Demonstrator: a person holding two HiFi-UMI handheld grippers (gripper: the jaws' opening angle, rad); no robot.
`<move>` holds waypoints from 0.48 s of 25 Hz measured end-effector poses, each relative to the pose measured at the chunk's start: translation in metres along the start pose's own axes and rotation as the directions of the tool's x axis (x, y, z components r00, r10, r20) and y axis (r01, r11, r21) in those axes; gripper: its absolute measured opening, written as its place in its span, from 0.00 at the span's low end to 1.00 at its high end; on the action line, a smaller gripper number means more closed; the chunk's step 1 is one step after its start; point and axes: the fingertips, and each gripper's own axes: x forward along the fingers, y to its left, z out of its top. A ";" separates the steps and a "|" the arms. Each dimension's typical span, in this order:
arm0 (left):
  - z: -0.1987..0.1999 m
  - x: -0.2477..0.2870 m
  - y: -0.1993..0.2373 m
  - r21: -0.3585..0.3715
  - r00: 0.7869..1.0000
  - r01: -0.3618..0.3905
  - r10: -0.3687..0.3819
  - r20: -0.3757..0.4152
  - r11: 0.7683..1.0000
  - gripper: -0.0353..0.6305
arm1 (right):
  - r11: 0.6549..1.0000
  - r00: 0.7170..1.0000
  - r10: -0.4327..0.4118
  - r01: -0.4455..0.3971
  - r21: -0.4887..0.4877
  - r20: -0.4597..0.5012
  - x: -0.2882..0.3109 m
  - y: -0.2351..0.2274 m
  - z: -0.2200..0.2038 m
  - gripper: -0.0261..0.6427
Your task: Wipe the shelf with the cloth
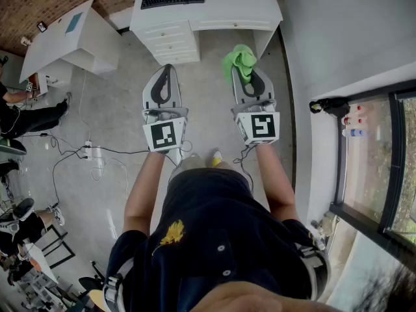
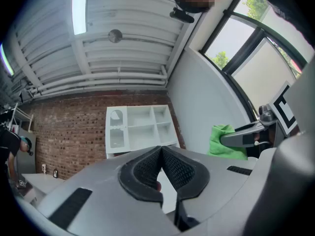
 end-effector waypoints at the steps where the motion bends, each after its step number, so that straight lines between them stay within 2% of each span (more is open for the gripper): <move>1: -0.008 0.000 0.010 0.004 1.000 0.000 0.000 -0.010 1.000 0.08 | 1.000 1.000 0.006 -0.006 0.008 0.001 0.008 0.007 -0.002 0.16; 8: -0.060 0.011 0.094 -0.007 0.994 -0.042 0.041 -0.103 0.999 0.08 | 0.998 0.998 0.061 -0.061 -0.001 -0.025 0.077 0.065 -0.014 0.16; 12: -0.077 0.042 0.149 -0.042 0.996 -0.020 0.016 -0.088 0.999 0.08 | 0.998 0.998 0.037 -0.039 -0.040 -0.053 0.134 0.091 -0.020 0.16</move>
